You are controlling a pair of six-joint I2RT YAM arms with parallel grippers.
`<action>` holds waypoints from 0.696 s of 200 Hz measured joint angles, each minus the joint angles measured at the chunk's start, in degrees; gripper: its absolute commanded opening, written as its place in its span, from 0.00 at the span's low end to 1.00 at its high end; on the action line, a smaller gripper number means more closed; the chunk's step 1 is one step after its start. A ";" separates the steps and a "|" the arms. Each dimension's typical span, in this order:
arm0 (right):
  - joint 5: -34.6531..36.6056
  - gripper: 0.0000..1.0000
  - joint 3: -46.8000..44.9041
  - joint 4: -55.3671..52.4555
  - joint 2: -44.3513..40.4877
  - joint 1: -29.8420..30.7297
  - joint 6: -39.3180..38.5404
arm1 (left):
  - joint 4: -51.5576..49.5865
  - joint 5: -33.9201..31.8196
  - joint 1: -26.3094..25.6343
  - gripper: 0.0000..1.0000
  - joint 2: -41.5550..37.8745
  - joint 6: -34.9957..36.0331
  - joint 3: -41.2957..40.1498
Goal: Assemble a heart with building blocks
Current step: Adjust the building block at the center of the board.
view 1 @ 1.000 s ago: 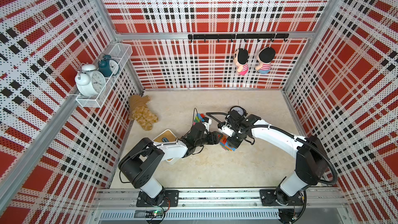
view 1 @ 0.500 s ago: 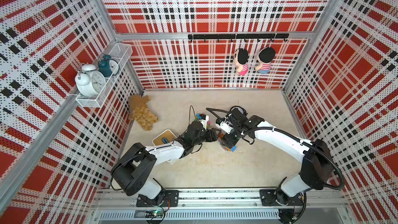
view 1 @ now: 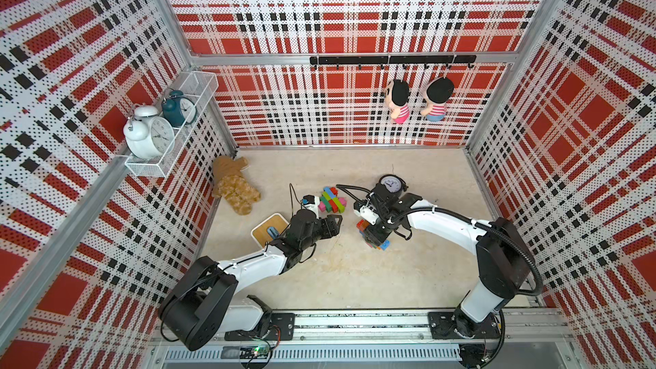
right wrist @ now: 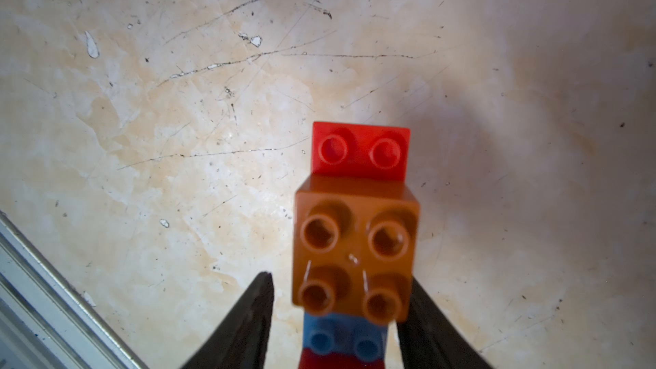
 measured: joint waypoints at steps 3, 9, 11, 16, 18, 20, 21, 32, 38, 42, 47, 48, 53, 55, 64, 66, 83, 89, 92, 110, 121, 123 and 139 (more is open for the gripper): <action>0.04 0.52 0.00 0.04 0.07 0.00 -0.13 | -0.02 0.02 0.00 0.73 0.00 0.04 0.00; 0.13 0.50 0.00 0.13 0.24 0.00 -0.02 | -0.02 0.00 0.00 0.73 0.00 0.07 0.00; 0.15 0.50 0.00 0.13 0.26 0.00 -0.02 | -0.04 0.02 0.00 0.73 0.00 0.09 0.02; 0.20 0.49 0.00 0.17 0.33 0.00 0.04 | -0.02 0.02 0.00 0.73 0.00 0.11 0.02; 0.24 0.49 0.00 0.20 0.35 0.00 0.09 | -0.02 0.02 0.00 0.73 0.00 0.13 0.02; 0.28 0.48 0.00 0.20 0.37 0.00 0.09 | -0.02 0.02 0.00 0.73 0.00 0.11 0.02; 0.28 0.48 0.00 0.20 0.37 0.00 0.09 | -0.04 0.02 0.00 0.73 0.00 0.13 0.02; 0.46 0.45 0.00 0.20 0.48 0.00 0.17 | -0.02 0.00 0.00 0.73 0.00 0.15 0.02; 0.63 0.44 0.00 0.22 0.57 0.00 0.17 | -0.02 0.00 0.00 0.73 0.00 0.17 0.02; 0.68 0.43 0.00 0.22 0.66 -0.02 0.24 | -0.02 -0.02 0.00 0.73 0.00 0.20 0.02; 0.83 0.42 0.00 0.22 0.74 -0.02 0.28 | -0.04 -0.02 0.00 0.73 0.00 0.24 0.02; 0.83 0.42 0.00 0.22 0.76 -0.04 0.28 | -0.04 -0.04 0.02 0.73 0.00 0.26 0.02; 0.92 0.41 0.00 0.20 0.85 -0.07 0.39 | -0.04 -0.07 0.11 0.73 0.00 0.31 0.02; 0.94 0.40 0.00 0.20 0.87 -0.07 0.35 | -0.02 -0.07 0.11 0.73 0.00 0.33 0.02; 1.05 0.39 0.00 0.20 0.92 -0.09 0.44 | -0.04 -0.11 0.17 0.73 0.00 0.37 0.04; 1.07 0.39 0.00 0.17 0.92 -0.09 0.50 | -0.04 -0.13 0.17 0.73 0.00 0.37 0.04; 1.29 0.37 0.02 0.20 0.92 -0.11 0.55 | -0.11 -0.13 0.22 0.73 0.00 0.55 0.20; 1.38 0.34 0.04 0.20 0.92 -0.13 0.57 | -0.28 -0.13 0.22 0.73 0.02 0.59 0.42; 1.49 0.33 0.07 0.17 0.92 -0.13 0.63 | -0.39 -0.13 0.24 0.73 0.02 0.61 0.55; 1.68 0.24 0.13 0.15 0.90 -0.28 0.96 | -0.46 -0.15 0.26 0.73 0.02 0.85 1.38; 1.84 0.23 0.13 0.17 0.87 -0.33 1.18 | -0.48 -0.15 0.26 0.73 0.11 0.98 1.86; 1.86 0.23 0.13 0.17 0.87 -0.33 1.20 | -0.48 -0.15 0.26 0.73 0.13 0.98 1.92; 1.92 0.22 0.13 0.17 0.83 -0.33 1.55 | -0.50 -0.17 0.26 0.73 0.22 1.14 2.32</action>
